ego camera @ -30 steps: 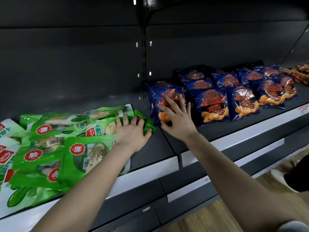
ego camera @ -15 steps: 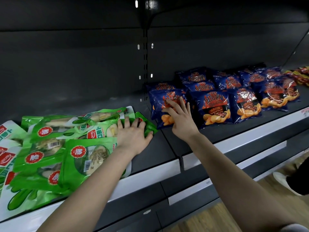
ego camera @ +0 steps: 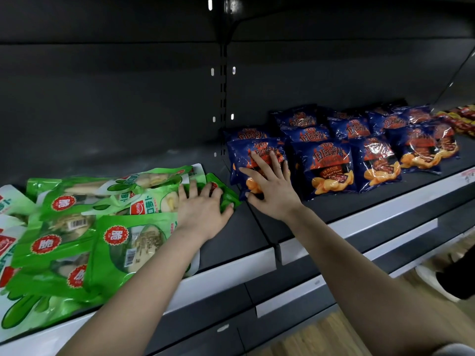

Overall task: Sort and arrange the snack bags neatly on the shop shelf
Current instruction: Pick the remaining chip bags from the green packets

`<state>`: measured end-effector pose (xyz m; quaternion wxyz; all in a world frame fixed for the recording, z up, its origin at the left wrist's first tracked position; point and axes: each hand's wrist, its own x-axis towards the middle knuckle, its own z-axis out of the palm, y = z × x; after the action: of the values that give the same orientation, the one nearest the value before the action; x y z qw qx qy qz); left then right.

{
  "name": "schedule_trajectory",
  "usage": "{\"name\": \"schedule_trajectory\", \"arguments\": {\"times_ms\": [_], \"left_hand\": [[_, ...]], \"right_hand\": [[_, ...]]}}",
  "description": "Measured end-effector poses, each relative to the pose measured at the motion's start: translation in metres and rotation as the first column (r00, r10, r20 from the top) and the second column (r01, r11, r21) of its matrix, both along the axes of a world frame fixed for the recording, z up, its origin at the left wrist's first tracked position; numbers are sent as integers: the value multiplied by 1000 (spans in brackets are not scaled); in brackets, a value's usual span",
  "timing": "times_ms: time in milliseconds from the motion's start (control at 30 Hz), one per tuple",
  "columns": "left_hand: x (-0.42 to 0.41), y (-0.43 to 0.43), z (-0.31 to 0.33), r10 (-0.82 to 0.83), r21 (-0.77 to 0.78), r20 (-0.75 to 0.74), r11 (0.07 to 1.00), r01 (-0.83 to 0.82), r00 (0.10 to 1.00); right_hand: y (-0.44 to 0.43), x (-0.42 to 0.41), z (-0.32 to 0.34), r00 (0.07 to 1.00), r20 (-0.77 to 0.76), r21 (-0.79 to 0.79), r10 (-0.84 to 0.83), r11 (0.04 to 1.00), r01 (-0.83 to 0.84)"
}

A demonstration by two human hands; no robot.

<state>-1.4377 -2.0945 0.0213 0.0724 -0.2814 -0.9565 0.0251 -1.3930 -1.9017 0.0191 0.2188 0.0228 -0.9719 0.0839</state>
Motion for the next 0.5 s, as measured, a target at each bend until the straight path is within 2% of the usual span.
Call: {"name": "schedule_trajectory", "arguments": {"times_ms": [100,233,333,433,500], "left_hand": [[1,1,2,2,-8,2,1000,-2,1000],[1,1,8,5,-30,62,1000,-3,998],[0,-2,18,-23,52,132,999,16,991],[-1,-10,27,-34,156,99,988,18,994],[-2,-21,31,-25,144,97,989,11,995]], "right_hand": [[-4,1,3,999,-38,34,-13,999,14],[-13,4,11,986,-160,31,35,999,-30],[-19,6,15,973,-205,62,104,994,-93],[-31,4,19,956,-246,63,160,987,-149],[-43,0,23,947,-252,15,198,979,-201]]}}
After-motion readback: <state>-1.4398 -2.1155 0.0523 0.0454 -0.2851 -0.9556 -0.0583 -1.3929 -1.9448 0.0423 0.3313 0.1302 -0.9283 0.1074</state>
